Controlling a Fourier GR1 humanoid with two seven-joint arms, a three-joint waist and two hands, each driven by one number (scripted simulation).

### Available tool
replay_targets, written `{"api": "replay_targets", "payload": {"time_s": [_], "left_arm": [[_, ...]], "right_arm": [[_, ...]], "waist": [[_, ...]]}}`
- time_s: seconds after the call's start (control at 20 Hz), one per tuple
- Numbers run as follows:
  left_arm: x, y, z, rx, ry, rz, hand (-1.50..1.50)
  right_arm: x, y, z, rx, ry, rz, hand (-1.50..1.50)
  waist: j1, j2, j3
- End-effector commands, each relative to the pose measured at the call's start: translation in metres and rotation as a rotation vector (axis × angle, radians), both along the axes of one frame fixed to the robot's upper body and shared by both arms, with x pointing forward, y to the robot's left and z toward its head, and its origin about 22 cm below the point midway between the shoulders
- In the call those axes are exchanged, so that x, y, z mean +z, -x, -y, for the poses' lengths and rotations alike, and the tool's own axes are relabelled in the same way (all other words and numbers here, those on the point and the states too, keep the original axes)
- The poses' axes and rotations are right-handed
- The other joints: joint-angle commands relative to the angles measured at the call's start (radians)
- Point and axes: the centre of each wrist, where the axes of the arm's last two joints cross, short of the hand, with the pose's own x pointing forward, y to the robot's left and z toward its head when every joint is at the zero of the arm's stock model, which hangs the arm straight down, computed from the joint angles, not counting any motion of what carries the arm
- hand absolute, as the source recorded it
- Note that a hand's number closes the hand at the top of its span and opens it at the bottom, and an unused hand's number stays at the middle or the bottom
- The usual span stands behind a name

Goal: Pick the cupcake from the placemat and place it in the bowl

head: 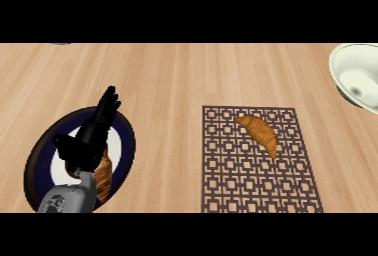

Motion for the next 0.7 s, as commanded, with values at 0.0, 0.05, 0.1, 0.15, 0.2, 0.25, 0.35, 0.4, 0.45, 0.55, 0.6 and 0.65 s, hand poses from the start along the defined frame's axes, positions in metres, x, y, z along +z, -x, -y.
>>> {"api": "replay_targets", "payload": {"time_s": [0.0, 0.05, 0.1, 0.15, 0.2, 0.25, 0.35, 0.4, 0.45, 0.55, 0.6, 0.65], "left_arm": [[0.005, -0.012, -0.009, 0.01, -0.003, 0.018, 0.0], [0.001, -0.009, 0.013, -0.024, 0.011, 0.006, 0.0], [0.001, -0.008, -0.007, -0.006, 0.004, 0.007, 0.0], [0.0, -0.014, 0.008, -0.022, -0.013, 0.008, 0.0], [0.006, -0.006, 0.012, -0.022, 0.005, -0.002, 0.0], [0.004, -0.008, 0.0, -0.015, 0.005, 0.01, 0.0], [-0.004, -0.004, 0.009, -0.017, 0.001, 0.006, 0.0], [-0.004, 0.002, 0.026, -0.03, -0.01, -0.009, 0.0], [0.006, 0.012, 0.021, -0.036, 0.006, 0.014, 0.0], [0.014, -0.012, 0.007, -0.007, -0.016, 0.016, 0.0], [0.003, -0.006, 0.005, -0.029, 0.008, 0.007, 0.0], [0.002, -0.015, 0.007, -0.015, 0.008, 0.014, 0.0]], "right_arm": [[0.01, -0.021, 0.014, -0.103, 0.111, -0.022, 1.5], [0.001, -0.031, 0.019, -0.143, 0.151, -0.017, 1.5], [-0.001, -0.037, 0.024, -0.153, 0.165, -0.05, 1.5], [-0.004, -0.045, 0.028, -0.153, 0.187, -0.035, 1.5], [-0.003, -0.044, 0.04, -0.179, 0.241, -0.057, 1.5], [-0.022, -0.042, 0.051, -0.207, 0.297, -0.057, 1.5], [-0.021, -0.064, 0.056, -0.226, 0.308, -0.049, 1.5], [-0.042, -0.066, 0.063, -0.223, 0.342, -0.06, 1.5], [-0.036, -0.072, 0.064, -0.264, 0.349, -0.045, 1.5], [-0.061, -0.081, 0.077, -0.258, 0.355, -0.07, 1.5], [-0.072, -0.094, 0.072, -0.289, 0.319, -0.062, 1.5], [-0.067, -0.097, 0.078, -0.293, 0.314, -0.059, 1.5]], "waist": [[0.004, 0.004, 0.0], [0.011, 0.006, 0.0], [0.011, 0.005, 0.0], [0.01, 0.006, 0.0], [0.014, 0.005, 0.001], [0.013, 0.008, 0.001], [0.02, 0.008, 0.001], [0.023, 0.009, 0.002], [0.028, 0.006, 0.002], [0.017, 0.008, 0.002], [0.026, 0.01, 0.001], [0.016, 0.008, 0.001]]}}
